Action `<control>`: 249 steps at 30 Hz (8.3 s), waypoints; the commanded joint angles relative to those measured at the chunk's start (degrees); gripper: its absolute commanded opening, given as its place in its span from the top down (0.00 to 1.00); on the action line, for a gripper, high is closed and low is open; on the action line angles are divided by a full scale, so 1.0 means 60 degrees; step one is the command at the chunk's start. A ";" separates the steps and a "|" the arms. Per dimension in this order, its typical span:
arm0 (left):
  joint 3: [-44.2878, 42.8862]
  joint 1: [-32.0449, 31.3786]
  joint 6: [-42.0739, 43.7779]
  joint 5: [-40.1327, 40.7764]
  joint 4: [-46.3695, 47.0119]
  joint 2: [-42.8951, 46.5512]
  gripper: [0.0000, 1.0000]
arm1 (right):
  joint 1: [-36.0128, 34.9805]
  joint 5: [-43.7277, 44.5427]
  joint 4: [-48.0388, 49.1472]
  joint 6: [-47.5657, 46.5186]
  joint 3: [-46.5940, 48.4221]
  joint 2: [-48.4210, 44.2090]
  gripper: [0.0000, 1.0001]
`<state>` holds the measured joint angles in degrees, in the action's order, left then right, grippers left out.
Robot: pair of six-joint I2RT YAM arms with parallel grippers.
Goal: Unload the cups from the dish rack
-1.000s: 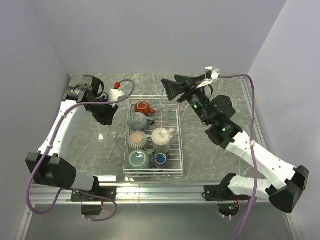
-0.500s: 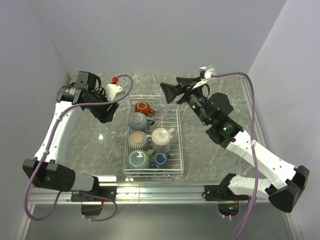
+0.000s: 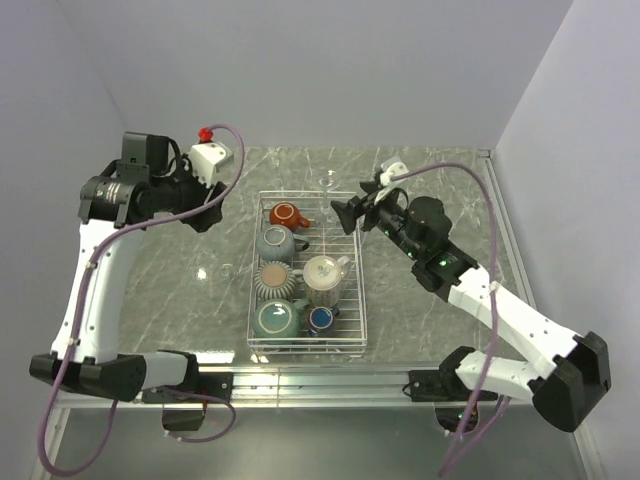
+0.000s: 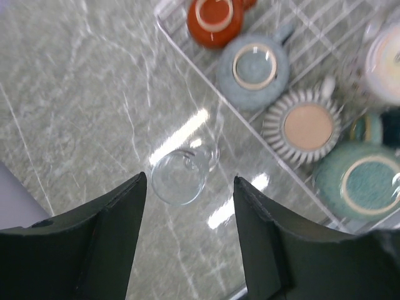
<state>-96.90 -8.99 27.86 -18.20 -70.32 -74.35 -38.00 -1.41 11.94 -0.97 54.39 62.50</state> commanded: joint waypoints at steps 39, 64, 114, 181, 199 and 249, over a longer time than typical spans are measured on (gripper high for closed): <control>-0.0710 -0.0039 -0.1317 -0.1040 0.1569 0.1185 0.35 | 0.0620 -0.0541 0.9318 0.0118 -0.1082 0.5667 0.57; -0.0490 -0.0039 -0.1317 -0.1040 0.1759 0.1331 0.35 | 0.0737 -0.1303 0.8878 -0.0468 -0.0730 0.5361 0.99; 0.2117 -0.0068 -1.1394 -0.6298 1.0841 0.1653 0.45 | 0.0401 0.4424 0.7779 0.9976 0.2112 0.1551 1.00; 0.2439 0.0107 -1.3623 -0.4657 1.2160 0.0628 1.00 | -0.1650 0.6138 1.1281 1.0079 0.0720 0.4305 1.00; 0.2703 0.0342 -1.2554 -0.3926 1.1867 0.0570 1.00 | -0.1621 0.6006 1.0183 1.0342 0.1262 0.5374 0.50; -0.0387 0.2334 -0.0893 -0.1068 0.2947 -0.0557 1.00 | -0.1943 0.2330 0.6505 0.3781 0.0486 0.1756 0.42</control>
<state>-96.05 4.97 17.91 -21.58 -51.81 -76.71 -49.10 13.41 51.18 25.61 57.93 75.40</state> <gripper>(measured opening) 0.155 0.582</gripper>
